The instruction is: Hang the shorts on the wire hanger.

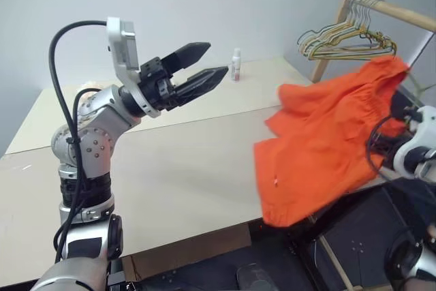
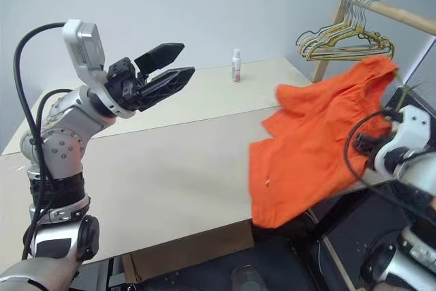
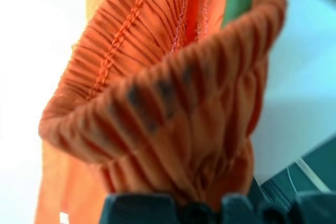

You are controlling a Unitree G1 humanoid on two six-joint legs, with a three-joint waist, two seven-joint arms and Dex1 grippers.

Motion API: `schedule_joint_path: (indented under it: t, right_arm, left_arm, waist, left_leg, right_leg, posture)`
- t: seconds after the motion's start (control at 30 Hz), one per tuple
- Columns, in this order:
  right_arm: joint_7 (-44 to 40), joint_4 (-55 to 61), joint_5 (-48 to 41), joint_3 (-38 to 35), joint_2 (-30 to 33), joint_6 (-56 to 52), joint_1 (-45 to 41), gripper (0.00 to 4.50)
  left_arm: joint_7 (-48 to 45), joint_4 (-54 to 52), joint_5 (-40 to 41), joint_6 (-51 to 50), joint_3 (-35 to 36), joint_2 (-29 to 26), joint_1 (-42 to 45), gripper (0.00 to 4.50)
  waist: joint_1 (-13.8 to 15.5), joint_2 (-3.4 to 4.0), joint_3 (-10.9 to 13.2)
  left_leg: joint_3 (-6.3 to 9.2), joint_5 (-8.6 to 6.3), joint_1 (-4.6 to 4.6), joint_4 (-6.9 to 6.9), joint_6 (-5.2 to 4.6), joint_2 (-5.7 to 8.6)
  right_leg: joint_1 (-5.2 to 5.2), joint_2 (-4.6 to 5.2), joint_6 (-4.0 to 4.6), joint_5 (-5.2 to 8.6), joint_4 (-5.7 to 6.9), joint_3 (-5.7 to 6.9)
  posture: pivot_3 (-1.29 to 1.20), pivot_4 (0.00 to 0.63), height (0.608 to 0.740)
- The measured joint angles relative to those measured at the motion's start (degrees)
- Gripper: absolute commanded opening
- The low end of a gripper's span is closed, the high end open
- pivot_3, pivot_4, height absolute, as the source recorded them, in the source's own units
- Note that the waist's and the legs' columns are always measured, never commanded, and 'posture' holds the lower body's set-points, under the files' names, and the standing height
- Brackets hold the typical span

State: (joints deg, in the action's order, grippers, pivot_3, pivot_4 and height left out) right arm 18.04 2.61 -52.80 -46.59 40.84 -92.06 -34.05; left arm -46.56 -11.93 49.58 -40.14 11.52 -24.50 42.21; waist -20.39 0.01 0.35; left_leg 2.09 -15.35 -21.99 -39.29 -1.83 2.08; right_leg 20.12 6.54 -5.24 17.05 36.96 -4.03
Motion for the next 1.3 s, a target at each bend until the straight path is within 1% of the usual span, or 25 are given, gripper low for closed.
schedule_joint_path:
  t: [0.13,0.23,0.33,0.47,0.67,0.77,0.9,1.13,1.3]
  right_arm:
    - [10.1,-12.6,-4.5,-1.4,4.0,0.0,-7.9,0.0]
    - [17.0,-22.8,-4.6,-3.1,6.6,0.0,-16.3,0.0]
    - [21.0,-28.5,-1.5,-5.4,7.7,0.0,-22.6,0.0]
    - [23.7,-34.2,6.4,-9.2,8.0,0.3,-29.3,0.0]
    - [26.2,-38.8,16.7,-12.1,7.7,5.6,-30.5,0.0]
    - [26.7,-39.5,19.5,-13.9,7.5,7.9,-31.3,0.0]
    - [26.3,-40.0,21.5,-16.0,7.7,10.4,-33.0,0.0]
    - [24.4,-44.9,24.4,-17.6,10.9,14.8,-33.0,0.0]
    - [24.3,-47.2,25.8,-18.4,11.8,17.6,-31.6,0.0]
  left_arm:
    - [0.1,0.0,-0.1,0.2,-0.4,-0.2,0.0,4.48]
    - [0.1,0.0,-0.3,0.5,-1.0,-0.3,-0.1,4.48]
    - [0.1,-0.5,-0.6,0.9,-1.6,-0.4,-0.6,4.48]
    - [0.1,-1.2,-0.6,1.3,-1.7,-0.5,-1.1,4.48]
    - [0.2,-1.7,-0.9,1.4,-2.0,-0.7,-1.9,4.48]
    - [0.2,-2.0,-0.9,1.4,-2.3,-0.7,-1.9,4.48]
    - [0.2,-2.3,-0.9,1.4,-2.5,-0.8,-1.9,4.48]
    - [0.2,-2.3,-0.9,1.3,-2.6,-1.1,-1.9,4.48]
    - [-0.2,-2.3,-0.8,1.3,-2.8,-1.4,-1.9,4.48]
  waist:
    - [-0.4,0.01,0.0]
    - [-0.8,0.06,0.0]
    - [-0.7,0.07,0.0]
    - [-0.5,0.09,0.0]
    - [-0.2,0.13,0.1]
    - [-0.1,0.13,0.1]
    - [0.0,0.14,0.1]
    - [0.4,0.16,0.1]
    - [0.6,0.16,0.1]
  left_leg:
    - [-0.13,0.0,0.0,0.01,-0.01,0.01]
    - [-0.31,0.01,0.02,0.09,-0.02,0.0]
    - [-0.36,0.01,0.02,0.18,-0.03,-0.03]
    - [-0.41,0.02,0.03,0.21,-0.03,-0.04]
    - [-0.45,0.02,-0.02,0.23,-0.03,-0.03]
    - [-0.45,0.02,0.0,0.24,-0.03,-0.03]
    - [-0.45,0.02,0.02,0.25,-0.03,-0.03]
    - [-0.49,0.02,0.04,0.29,-0.03,-0.02]
    - [-0.5,0.02,0.12,0.31,-0.03,-0.03]
  right_leg:
    - [-0.11,-0.01,0.0,0.0,-0.23,-0.06]
    - [-0.13,-0.02,0.0,0.0,-0.39,-0.14]
    - [-0.13,-0.06,0.0,0.0,-0.52,-0.15]
    - [-0.18,-0.07,0.0,0.0,-0.68,-0.16]
    - [-0.19,-0.05,0.0,0.0,-0.76,-0.16]
    - [-0.19,-0.06,0.0,0.0,-0.76,-0.16]
    - [-0.22,-0.07,0.0,0.0,-0.79,-0.15]
    - [-0.27,-0.08,0.0,0.0,-0.87,-0.15]
    - [-0.35,-0.09,0.0,0.0,-0.91,-0.15]
  posture:
    - [-0.37,0.0,0.74]
    - [-0.37,0.0,0.74]
    - [-0.37,0.0,0.74]
    - [-0.37,0.0,0.74]
    - [-0.37,0.0,0.74]
    - [-0.37,0.0,0.74]
    - [-0.37,0.0,0.74]
    - [-0.37,0.0,0.74]
    - [-0.37,0.0,0.74]
